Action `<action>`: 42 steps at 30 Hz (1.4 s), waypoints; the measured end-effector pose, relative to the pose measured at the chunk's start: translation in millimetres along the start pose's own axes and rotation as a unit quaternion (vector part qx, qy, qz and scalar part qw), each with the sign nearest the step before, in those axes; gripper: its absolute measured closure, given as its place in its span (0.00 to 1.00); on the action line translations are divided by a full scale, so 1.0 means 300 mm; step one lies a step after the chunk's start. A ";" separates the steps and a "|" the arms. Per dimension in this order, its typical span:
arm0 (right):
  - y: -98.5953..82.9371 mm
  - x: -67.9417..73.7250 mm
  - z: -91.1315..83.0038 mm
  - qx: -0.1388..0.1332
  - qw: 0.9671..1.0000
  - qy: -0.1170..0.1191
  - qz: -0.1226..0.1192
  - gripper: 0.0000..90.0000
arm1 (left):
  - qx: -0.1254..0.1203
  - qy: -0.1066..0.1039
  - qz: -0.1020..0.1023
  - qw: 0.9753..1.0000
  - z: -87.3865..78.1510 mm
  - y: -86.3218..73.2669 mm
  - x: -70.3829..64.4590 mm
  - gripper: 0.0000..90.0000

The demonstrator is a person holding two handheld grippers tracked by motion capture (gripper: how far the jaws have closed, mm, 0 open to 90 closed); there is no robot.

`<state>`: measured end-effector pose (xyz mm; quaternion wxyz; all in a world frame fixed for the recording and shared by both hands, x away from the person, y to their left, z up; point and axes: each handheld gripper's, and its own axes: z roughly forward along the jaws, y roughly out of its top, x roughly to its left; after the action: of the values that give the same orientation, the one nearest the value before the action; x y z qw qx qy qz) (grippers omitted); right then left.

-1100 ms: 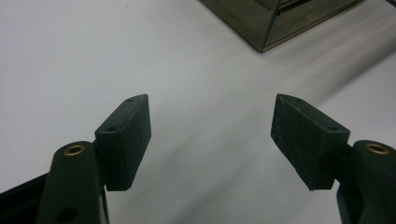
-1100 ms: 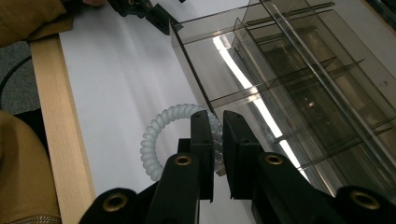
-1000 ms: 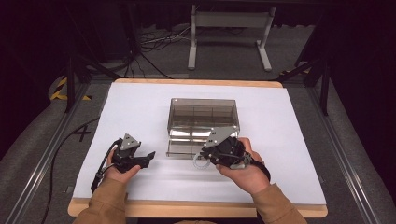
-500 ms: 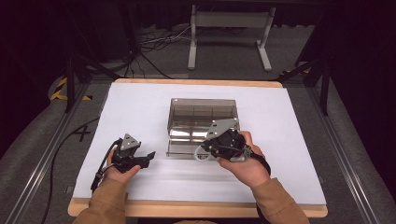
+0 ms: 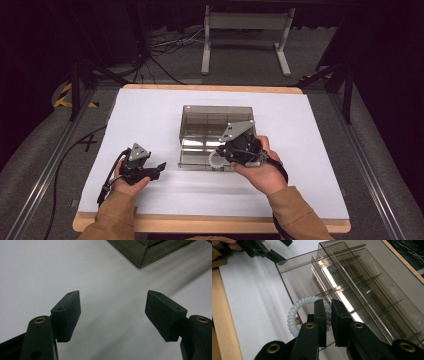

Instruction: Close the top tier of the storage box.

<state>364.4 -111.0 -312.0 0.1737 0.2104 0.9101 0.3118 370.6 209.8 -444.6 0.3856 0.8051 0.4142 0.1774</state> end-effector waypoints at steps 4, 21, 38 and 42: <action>0.000 -0.010 0.008 -0.001 1.000 -0.003 0.004 0.93 | 0.000 -0.001 0.000 1.000 0.001 0.000 0.000 0.33; -0.009 -0.041 0.060 0.005 1.000 -0.017 0.022 0.93 | -0.001 0.001 -0.002 1.000 0.000 0.000 0.000 0.33; -0.029 -0.050 0.097 0.015 0.999 -0.021 0.026 0.92 | -0.001 0.001 0.001 1.000 0.000 0.000 0.001 0.33; -0.035 -0.050 0.108 0.018 0.999 -0.018 0.028 0.92 | 0.000 -0.001 0.000 1.000 0.000 0.000 0.000 0.33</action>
<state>388.7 -109.7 -340.1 0.1779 0.2442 0.9060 0.2964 370.6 209.8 -444.6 0.3861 0.8051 0.4139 0.1770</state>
